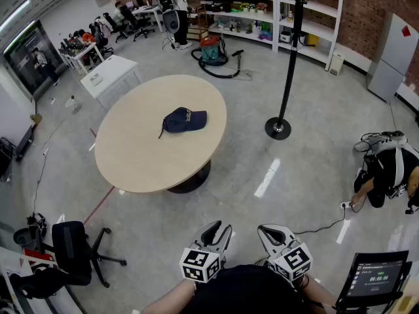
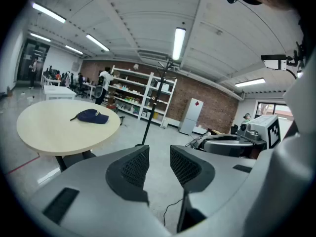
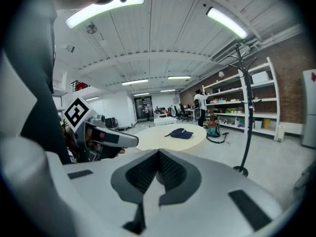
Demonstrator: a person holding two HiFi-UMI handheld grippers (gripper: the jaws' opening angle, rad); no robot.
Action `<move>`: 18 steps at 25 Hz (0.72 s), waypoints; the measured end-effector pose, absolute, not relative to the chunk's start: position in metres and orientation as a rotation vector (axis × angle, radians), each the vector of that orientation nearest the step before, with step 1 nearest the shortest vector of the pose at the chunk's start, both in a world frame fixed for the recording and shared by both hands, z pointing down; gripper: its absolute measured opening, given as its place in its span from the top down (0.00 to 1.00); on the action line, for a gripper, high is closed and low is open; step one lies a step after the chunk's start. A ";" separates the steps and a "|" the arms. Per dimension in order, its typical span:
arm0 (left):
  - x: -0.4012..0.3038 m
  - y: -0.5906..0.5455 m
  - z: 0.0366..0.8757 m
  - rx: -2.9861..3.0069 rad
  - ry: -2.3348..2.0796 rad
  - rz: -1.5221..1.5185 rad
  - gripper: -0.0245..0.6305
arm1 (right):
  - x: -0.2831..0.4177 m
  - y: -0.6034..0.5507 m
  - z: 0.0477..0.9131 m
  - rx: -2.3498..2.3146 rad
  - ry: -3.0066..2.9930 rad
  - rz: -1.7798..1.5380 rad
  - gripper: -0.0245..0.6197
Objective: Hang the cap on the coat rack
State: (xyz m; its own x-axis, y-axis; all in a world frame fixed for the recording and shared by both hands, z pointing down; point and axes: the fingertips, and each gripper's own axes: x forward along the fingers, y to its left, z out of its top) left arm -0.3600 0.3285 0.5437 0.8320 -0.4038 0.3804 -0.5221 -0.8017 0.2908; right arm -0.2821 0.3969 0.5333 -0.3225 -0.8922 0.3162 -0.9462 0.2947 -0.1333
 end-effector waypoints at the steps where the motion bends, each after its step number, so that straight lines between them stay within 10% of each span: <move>1: -0.360 0.329 0.544 2.625 -0.693 0.426 0.75 | -0.282 0.398 0.534 1.708 -2.375 0.443 0.96; 18: -0.351 0.332 0.550 2.626 -0.669 0.442 0.75 | -0.272 0.401 0.533 1.779 -2.365 0.426 0.96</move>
